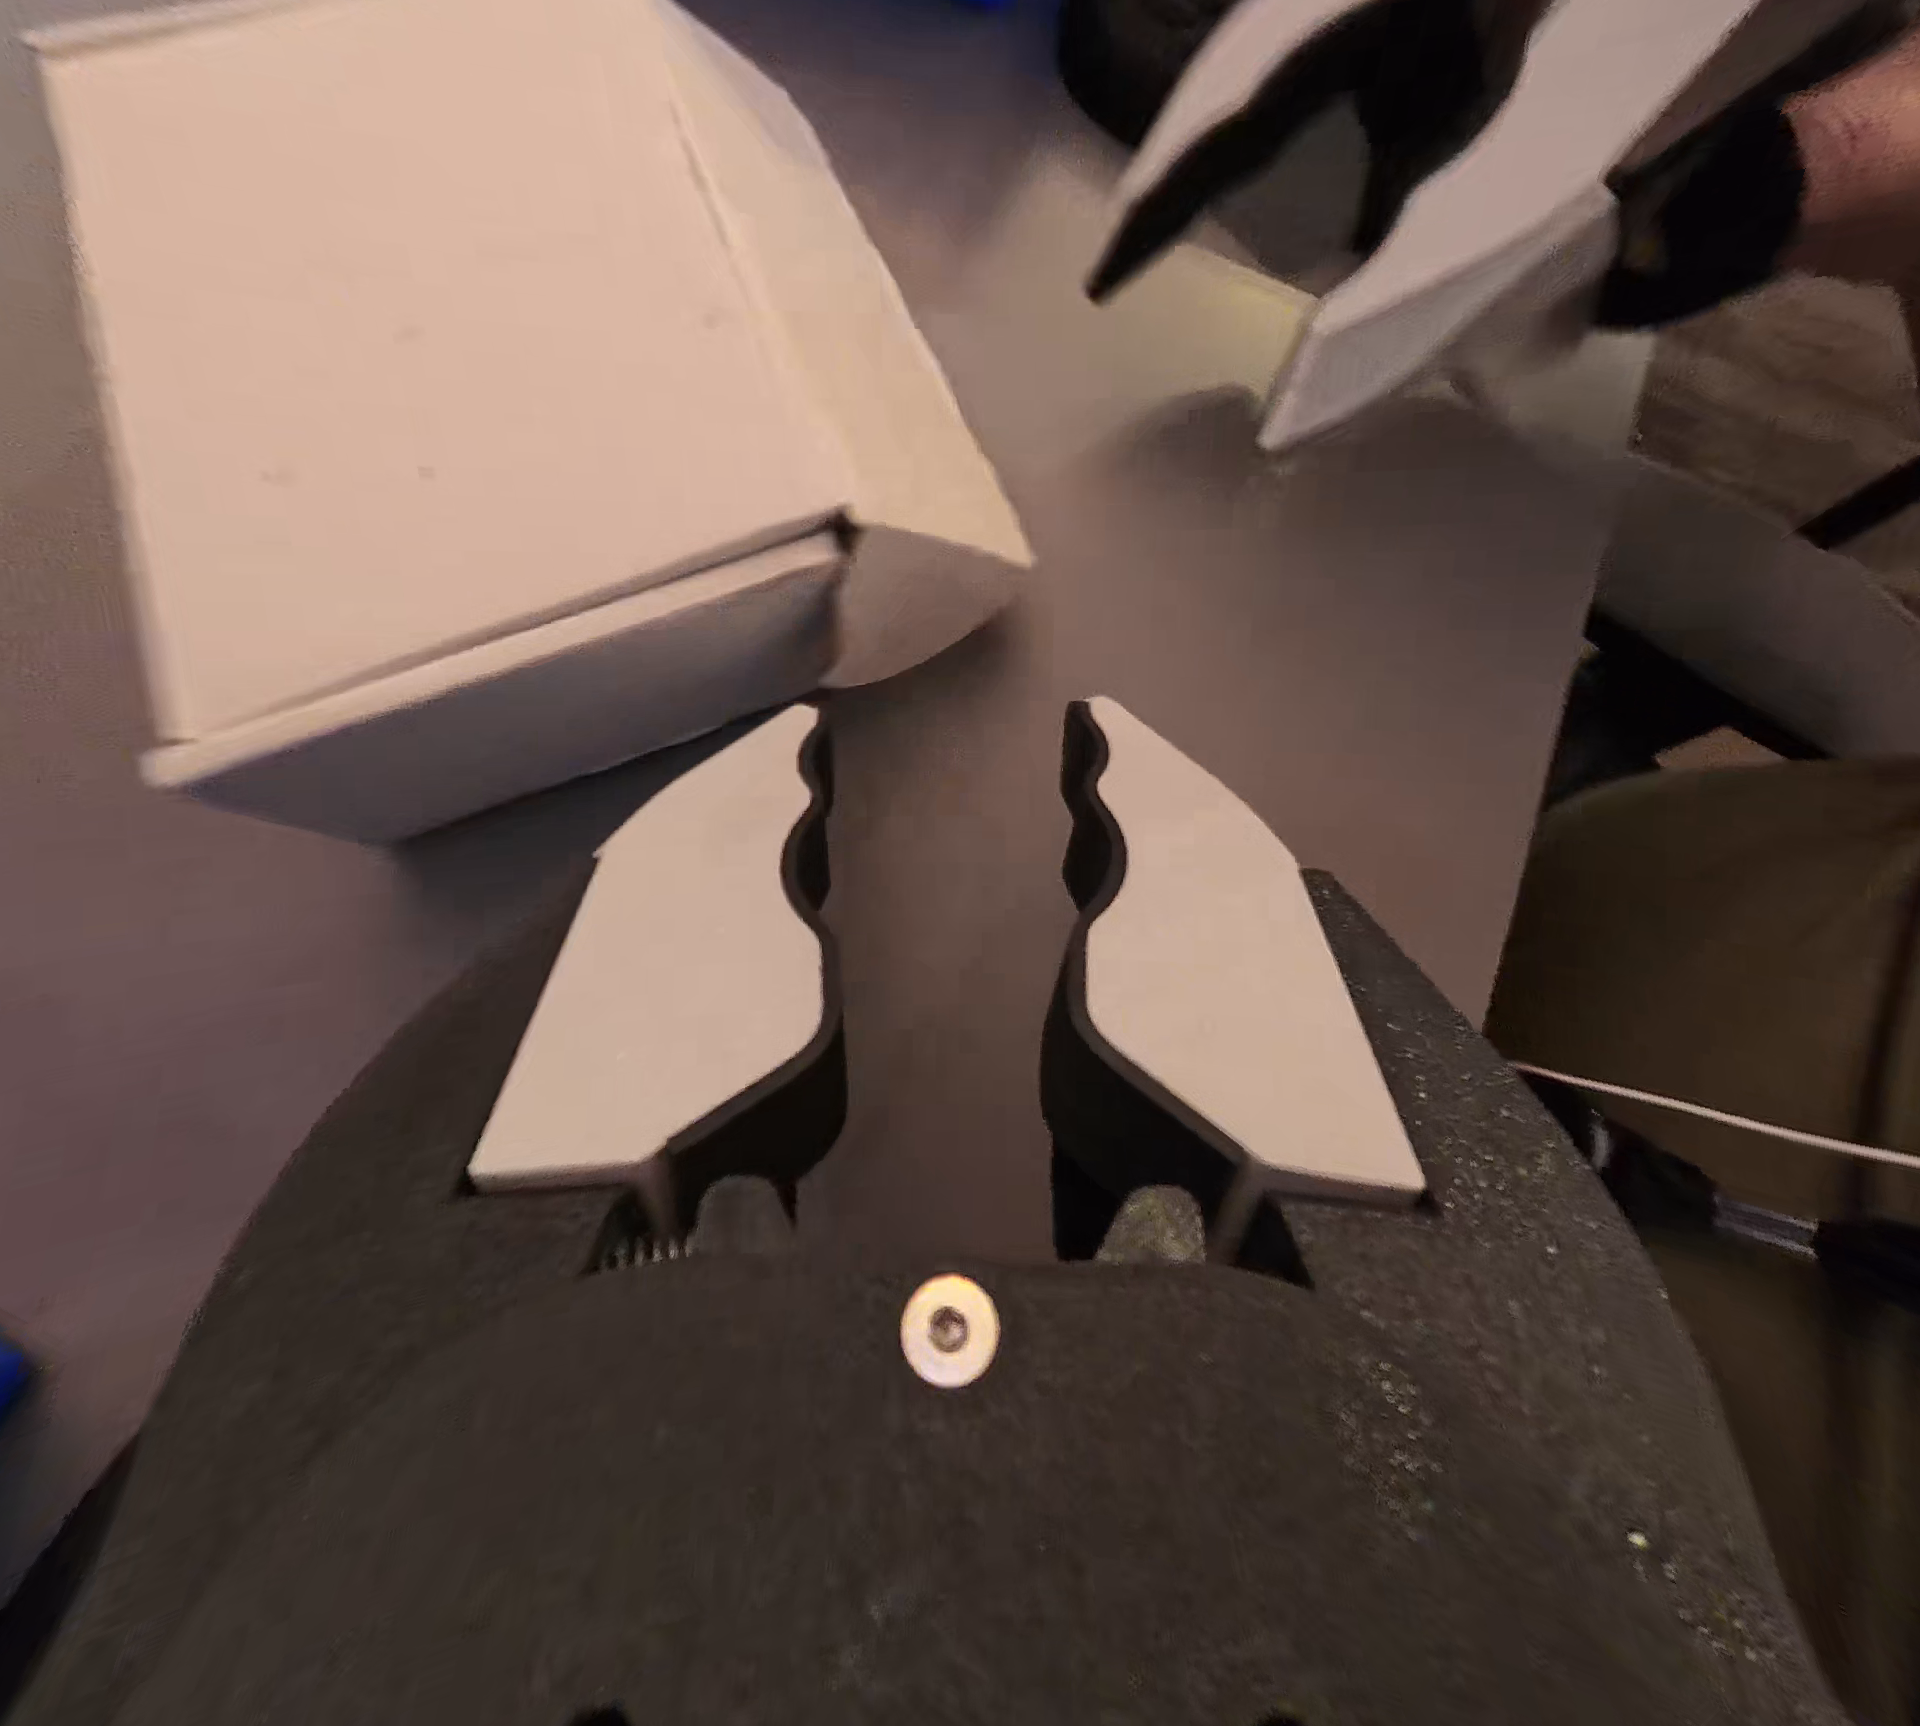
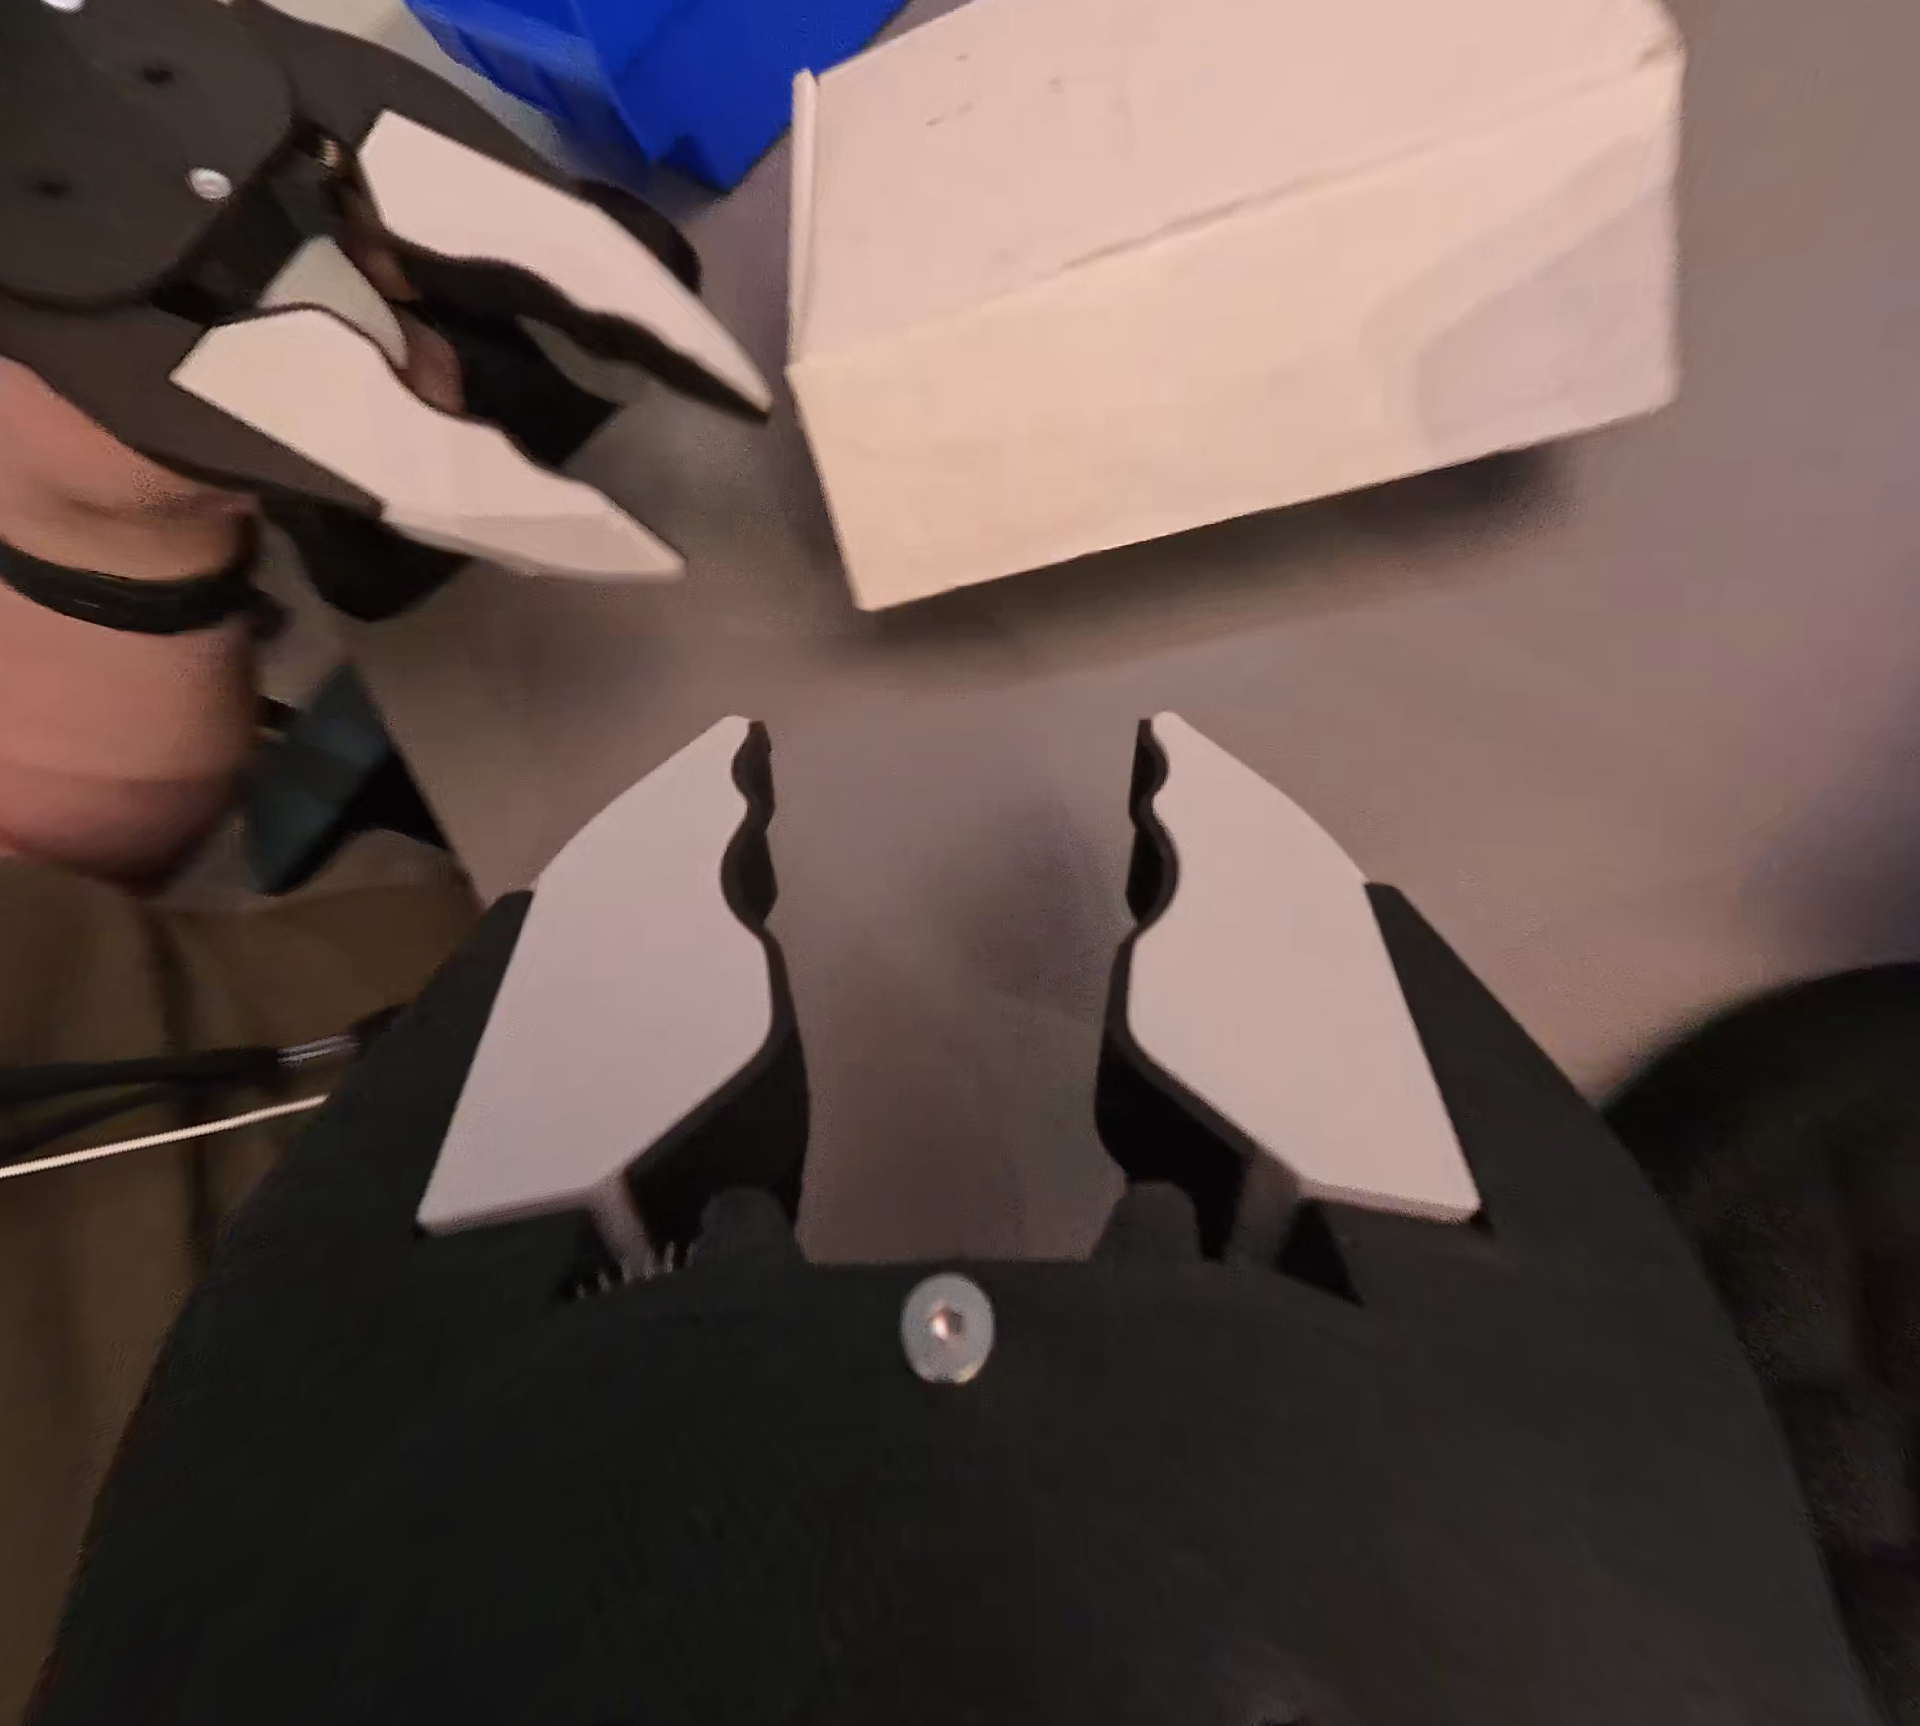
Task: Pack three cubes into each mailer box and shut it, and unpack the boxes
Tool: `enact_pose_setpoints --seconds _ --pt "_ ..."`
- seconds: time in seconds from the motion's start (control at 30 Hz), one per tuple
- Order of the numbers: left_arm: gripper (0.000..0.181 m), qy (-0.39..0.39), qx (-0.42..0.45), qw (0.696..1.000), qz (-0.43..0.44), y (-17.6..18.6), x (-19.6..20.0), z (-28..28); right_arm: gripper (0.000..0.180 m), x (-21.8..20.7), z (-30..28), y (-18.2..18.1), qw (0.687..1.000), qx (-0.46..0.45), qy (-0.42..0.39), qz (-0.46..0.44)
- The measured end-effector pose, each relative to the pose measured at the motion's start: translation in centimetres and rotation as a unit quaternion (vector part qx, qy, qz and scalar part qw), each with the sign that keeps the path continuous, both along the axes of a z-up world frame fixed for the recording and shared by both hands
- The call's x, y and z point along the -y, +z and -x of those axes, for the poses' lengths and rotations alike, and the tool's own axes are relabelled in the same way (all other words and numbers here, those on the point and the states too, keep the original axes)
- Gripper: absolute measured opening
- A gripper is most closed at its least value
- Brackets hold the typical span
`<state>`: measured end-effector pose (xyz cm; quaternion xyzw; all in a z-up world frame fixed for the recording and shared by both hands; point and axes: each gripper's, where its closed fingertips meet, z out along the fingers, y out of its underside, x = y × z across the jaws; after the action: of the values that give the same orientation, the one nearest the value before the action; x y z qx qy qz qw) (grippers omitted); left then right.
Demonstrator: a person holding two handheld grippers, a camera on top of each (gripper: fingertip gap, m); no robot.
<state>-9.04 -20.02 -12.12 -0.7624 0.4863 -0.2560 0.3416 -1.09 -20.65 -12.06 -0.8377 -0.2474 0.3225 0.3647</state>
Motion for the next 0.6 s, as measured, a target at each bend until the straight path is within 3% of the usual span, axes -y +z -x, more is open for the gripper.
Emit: enact_pose_setpoints --seconds 0.2,0.37,0.53,0.6 --pt "0.066 0.032 -0.029 0.991 -0.129 2.6 -3.4 2.2 0.063 0.1 1.6 -0.6 0.993 -0.093 -0.004 0.076" --pt "0.069 -0.035 -0.157 0.943 -0.292 2.9 -5.8 1.7 0.055 -1.6 2.6 -0.6 0.990 -0.108 0.000 0.091" --pt "0.066 -0.119 -0.210 0.937 -0.253 0.3 -5.9 0.6 0.050 -2.2 3.3 -0.4 0.983 -0.144 0.014 0.110" --pt "0.073 -0.118 -0.225 0.932 -0.259 -0.3 -6.5 0.6 0.050 -2.4 3.4 -0.2 0.981 -0.160 0.015 0.110"
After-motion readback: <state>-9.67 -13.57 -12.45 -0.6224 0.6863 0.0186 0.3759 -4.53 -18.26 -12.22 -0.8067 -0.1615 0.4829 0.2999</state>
